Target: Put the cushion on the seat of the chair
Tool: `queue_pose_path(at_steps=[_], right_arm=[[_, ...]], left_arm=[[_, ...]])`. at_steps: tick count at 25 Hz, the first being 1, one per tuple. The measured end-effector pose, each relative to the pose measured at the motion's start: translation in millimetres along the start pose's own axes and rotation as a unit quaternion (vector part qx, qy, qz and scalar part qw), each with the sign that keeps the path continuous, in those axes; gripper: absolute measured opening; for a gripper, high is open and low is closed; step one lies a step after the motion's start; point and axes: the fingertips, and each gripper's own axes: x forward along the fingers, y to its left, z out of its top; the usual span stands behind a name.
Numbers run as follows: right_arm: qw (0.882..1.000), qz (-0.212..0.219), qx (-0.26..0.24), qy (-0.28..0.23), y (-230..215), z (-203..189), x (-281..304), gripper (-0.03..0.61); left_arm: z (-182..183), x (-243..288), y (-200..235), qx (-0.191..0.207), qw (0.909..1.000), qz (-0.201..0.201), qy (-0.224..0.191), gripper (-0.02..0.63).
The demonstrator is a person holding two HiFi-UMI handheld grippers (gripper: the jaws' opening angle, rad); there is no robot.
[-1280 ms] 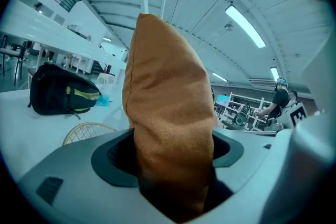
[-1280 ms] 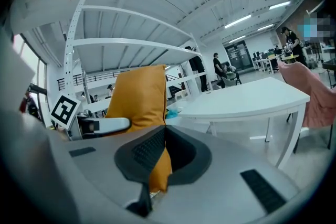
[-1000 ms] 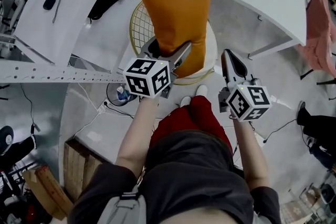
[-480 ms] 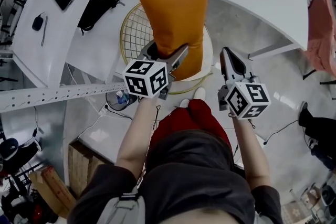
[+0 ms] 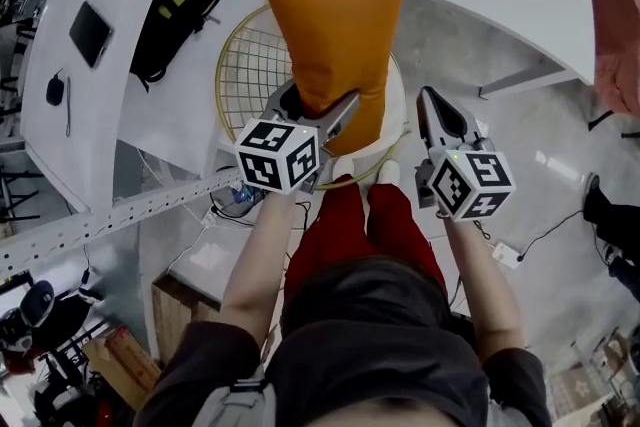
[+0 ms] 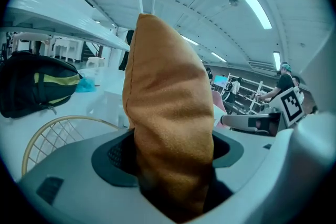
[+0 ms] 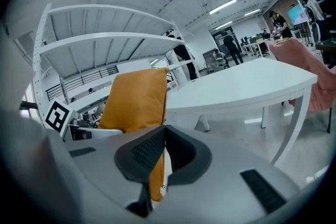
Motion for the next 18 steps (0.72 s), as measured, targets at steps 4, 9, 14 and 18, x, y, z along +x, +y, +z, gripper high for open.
queue_pose_path(at_steps=[4,9,14,18], right_arm=[[1.000,-0.017,0.004,0.013,1.1,-19.1,15.2,0.017],[0.998,-0.061,0.021,0.017,6.7,-38.2,29.6,0.017],[0.995,-0.097,0.032,0.020,12.2,-52.0,42.8,0.017],[0.992,-0.118,0.043,0.029,11.0,-65.8,49.6,0.017]], left_arm=[[-13.0,11.2,20.8,-0.002,0.9997,-0.013,0.021,0.376],[-29.6,23.8,43.9,0.015,0.9970,-0.046,0.061,0.376],[-44.9,35.5,65.5,0.009,0.9931,-0.073,0.091,0.376],[-54.8,46.2,77.9,0.010,0.9904,-0.084,0.109,0.376]])
